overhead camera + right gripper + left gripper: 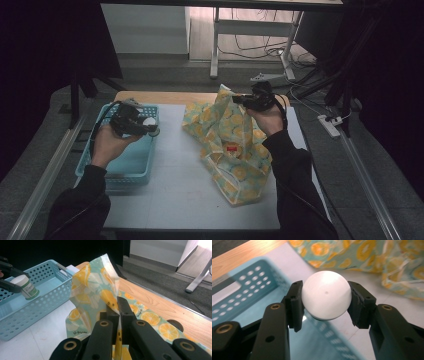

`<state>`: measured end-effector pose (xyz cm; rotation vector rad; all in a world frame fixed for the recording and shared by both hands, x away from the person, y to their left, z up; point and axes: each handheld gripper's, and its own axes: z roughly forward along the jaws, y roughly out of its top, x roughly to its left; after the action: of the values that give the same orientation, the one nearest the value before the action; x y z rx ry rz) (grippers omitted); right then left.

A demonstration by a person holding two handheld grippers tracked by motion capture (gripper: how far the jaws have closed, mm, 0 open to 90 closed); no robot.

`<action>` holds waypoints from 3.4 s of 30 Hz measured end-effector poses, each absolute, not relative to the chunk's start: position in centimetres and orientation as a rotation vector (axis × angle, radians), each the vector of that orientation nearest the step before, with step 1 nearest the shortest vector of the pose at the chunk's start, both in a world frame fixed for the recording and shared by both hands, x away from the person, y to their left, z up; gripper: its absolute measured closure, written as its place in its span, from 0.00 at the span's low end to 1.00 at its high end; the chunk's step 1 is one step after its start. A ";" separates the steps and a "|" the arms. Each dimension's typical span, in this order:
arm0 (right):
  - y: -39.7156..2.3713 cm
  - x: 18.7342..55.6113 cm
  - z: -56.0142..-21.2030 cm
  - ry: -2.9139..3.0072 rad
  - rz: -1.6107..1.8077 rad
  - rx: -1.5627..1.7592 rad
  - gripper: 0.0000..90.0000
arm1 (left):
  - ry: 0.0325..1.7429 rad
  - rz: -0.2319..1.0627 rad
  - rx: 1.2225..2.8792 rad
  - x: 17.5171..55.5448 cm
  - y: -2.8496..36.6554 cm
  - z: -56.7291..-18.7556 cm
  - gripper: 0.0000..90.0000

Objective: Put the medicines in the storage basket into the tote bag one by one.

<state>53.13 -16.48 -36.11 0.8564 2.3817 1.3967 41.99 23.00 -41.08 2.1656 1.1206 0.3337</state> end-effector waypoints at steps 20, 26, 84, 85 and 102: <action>-16.6 53.0 -36.0 2.382 1.398 0.852 1.00 | 0.950 0.269 2.221 42.6 16.2 -40.3 0.57; -16.6 53.0 -35.9 2.381 1.400 0.854 1.00 | 0.913 0.253 2.230 42.7 14.5 -40.3 0.57; -16.5 53.1 -36.3 2.392 1.403 0.847 1.00 | 0.867 0.296 2.277 49.3 1.7 -46.0 0.57; -16.4 53.0 -36.3 2.394 1.401 0.851 1.00 | 0.869 0.297 2.285 49.4 1.8 -46.2 0.57; -16.2 53.1 -36.8 2.406 1.391 0.849 1.00 | 0.903 0.253 2.337 49.7 2.1 -47.6 0.57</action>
<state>53.07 -16.25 -36.84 0.8493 2.4058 1.3909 49.65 2.08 -47.57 2.3371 0.9025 0.2534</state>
